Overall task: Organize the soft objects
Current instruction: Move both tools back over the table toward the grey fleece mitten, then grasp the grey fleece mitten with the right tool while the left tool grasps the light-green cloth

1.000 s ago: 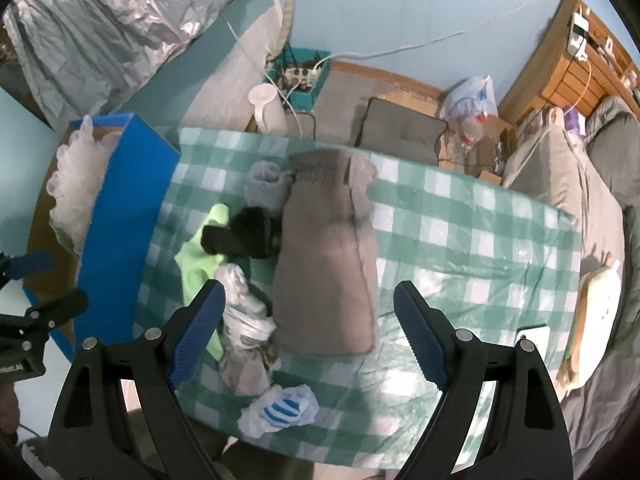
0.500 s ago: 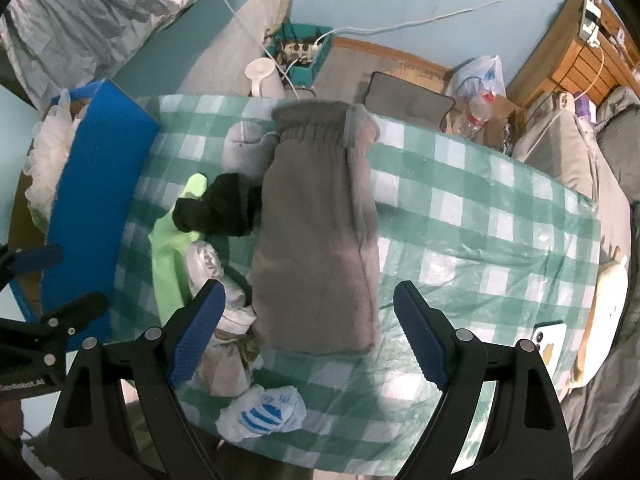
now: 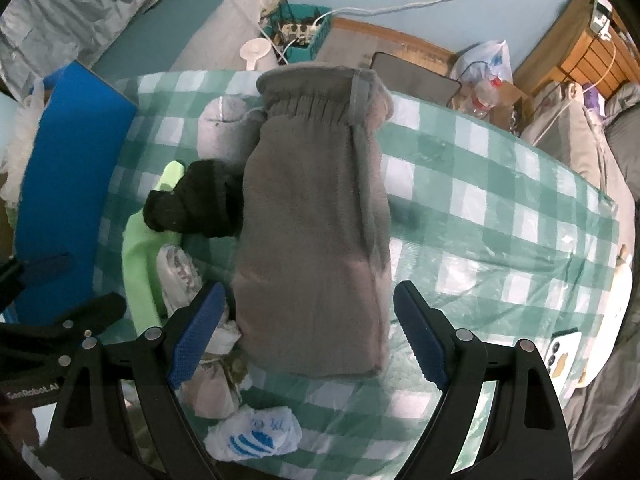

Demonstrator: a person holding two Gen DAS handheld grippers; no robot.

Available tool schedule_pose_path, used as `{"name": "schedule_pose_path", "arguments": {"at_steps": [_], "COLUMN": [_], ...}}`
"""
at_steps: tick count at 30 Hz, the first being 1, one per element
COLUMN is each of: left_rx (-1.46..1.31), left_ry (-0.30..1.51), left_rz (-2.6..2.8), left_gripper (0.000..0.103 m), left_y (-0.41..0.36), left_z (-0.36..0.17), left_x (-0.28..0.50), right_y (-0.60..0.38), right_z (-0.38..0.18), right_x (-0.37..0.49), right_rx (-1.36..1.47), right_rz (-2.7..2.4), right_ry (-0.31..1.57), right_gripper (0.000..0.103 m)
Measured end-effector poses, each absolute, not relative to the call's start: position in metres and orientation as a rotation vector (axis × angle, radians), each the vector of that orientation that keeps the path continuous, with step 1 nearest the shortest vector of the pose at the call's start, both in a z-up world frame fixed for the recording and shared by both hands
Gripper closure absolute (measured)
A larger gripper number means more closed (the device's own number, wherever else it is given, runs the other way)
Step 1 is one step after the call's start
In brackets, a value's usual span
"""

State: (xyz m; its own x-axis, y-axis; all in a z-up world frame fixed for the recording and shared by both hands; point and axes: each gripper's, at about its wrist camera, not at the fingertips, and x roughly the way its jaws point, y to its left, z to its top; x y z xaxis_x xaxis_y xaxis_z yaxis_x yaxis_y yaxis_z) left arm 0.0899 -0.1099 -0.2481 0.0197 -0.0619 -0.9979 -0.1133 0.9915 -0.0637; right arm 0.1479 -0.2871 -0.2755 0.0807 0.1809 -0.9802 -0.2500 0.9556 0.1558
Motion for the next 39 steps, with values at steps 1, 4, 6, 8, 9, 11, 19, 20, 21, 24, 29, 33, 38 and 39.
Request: {"name": "schedule_pose_path", "arguments": {"at_steps": [1,4,6,8,9,11,19,20,21,24,29,33,38,39], "left_rx": [-0.136,-0.125,-0.108,-0.088,-0.087,-0.082,-0.069,-0.071,-0.069,-0.064,-0.065,-0.052,-0.022,-0.017], "left_ry": [1.552,1.566,1.575,1.573,1.572,1.581,1.574,1.571,1.573,1.583,1.583,1.552,1.522,1.523], "left_rz": [0.044,0.059,0.075,0.095,0.098,0.104,0.107,0.107,0.108,0.112,0.111,0.073,0.022,0.016], "left_gripper": [0.022,0.022,0.022,0.022,0.022,0.022,0.022,0.022,0.022,0.022,0.022,0.037,0.088,0.092], "left_y": [-0.110,-0.111,-0.111,-0.110,-0.109,-0.108,-0.108,-0.107,-0.107,-0.110,-0.114,-0.115,-0.132,-0.133], "left_z": [-0.250,-0.258,-0.263,-0.267,-0.268,-0.272,-0.280,-0.281,-0.283,-0.291,-0.300,-0.300,-0.293,-0.293], "left_x": [0.090,0.093,0.095,0.095,0.095,0.095,0.096,0.097,0.097,0.096,0.100,0.097,0.093,0.092], "right_y": [-0.287,-0.285,-0.285,-0.284,-0.283,-0.282,-0.278,-0.278,-0.278,-0.280,-0.288,-0.291,-0.301,-0.304], "right_z": [-0.277,-0.284,-0.289,-0.294,-0.295,-0.300,-0.311,-0.313,-0.314,-0.318,-0.322,-0.318,-0.316,-0.315], "right_x": [0.149,0.151,0.154,0.156,0.156,0.157,0.160,0.160,0.160,0.159,0.157,0.159,0.158,0.157], "right_rx": [-0.058,-0.062,-0.066,-0.069,-0.073,-0.083,-0.130,-0.133,-0.137,-0.146,-0.164,-0.169,-0.155,-0.152], "right_rz": [0.324,0.325,0.322,0.316,0.313,0.304,0.282,0.281,0.282,0.288,0.295,0.310,0.314,0.312], "right_ry": [1.458,1.468,1.477,1.483,1.486,1.489,1.500,1.501,1.502,1.496,1.466,1.454,1.441,1.438], "right_gripper": [0.018,0.018,0.018,0.018,0.018,0.018,0.017,0.017,0.017,0.017,0.029,0.050,0.072,0.073]}}
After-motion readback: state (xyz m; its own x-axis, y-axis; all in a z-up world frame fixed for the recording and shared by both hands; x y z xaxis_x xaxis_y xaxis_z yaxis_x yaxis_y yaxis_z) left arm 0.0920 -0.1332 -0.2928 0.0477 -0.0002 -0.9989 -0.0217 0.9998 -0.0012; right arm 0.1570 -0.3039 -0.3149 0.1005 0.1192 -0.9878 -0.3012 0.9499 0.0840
